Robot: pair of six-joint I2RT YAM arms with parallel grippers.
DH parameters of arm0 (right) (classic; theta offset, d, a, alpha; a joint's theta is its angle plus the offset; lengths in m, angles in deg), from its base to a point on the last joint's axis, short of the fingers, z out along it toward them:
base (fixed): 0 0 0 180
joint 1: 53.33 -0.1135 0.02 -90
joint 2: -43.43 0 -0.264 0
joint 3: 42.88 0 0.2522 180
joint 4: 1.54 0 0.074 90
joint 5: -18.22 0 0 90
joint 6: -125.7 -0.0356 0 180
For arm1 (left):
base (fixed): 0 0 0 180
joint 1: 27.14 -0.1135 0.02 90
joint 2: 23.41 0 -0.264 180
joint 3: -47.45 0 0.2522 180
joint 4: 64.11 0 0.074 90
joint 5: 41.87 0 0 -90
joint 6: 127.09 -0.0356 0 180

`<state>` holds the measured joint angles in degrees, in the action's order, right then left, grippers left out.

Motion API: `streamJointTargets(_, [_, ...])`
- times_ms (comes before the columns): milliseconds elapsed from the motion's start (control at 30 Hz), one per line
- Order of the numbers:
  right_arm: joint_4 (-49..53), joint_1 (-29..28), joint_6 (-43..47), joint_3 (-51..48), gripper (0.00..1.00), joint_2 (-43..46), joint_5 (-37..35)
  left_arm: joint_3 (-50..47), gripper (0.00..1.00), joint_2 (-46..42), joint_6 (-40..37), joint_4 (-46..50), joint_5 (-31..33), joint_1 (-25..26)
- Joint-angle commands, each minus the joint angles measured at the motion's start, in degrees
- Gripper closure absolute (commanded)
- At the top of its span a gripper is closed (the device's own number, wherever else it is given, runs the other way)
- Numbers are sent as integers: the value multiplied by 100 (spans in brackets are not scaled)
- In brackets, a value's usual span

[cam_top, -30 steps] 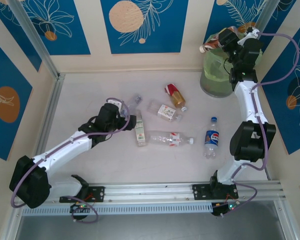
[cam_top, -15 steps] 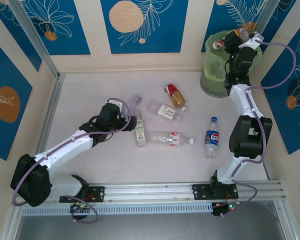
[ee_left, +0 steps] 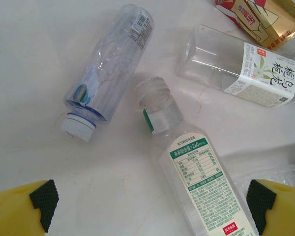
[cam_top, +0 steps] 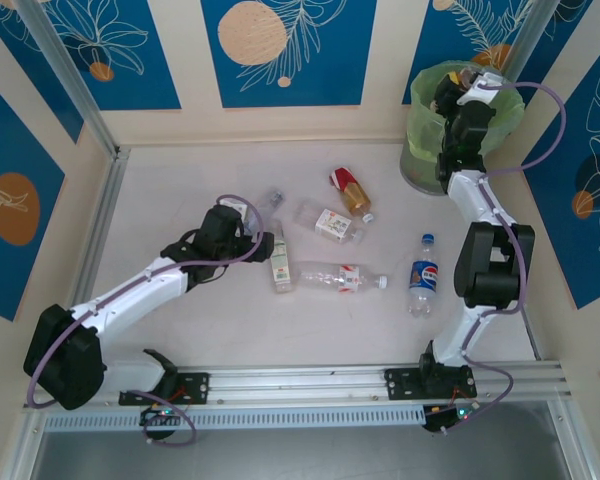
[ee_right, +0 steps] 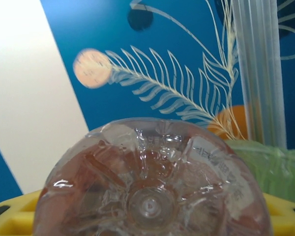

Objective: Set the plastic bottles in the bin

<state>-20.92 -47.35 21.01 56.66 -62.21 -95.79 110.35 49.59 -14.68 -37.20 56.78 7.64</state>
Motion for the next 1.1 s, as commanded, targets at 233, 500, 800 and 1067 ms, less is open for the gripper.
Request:
streamJointTargets(233, [3644, 419, -198, 2447, 33, -994, 130, 245, 0, 260, 110, 120, -51, 55])
streamJointTargets(500, [5809, 621, -736, 4158, 28, -1778, 259, 297, 0, 354, 106, 157, -45, 53])
streamJointTargets(800, [6131, 641, -859, 4460, 23, -1890, 536, 385, 0, 476, 110, 201, -73, 54])
streamJointTargets(1067, [6195, 589, -879, 4499, 19, -1741, 669, 368, 0, 532, 191, 187, -22, 54])
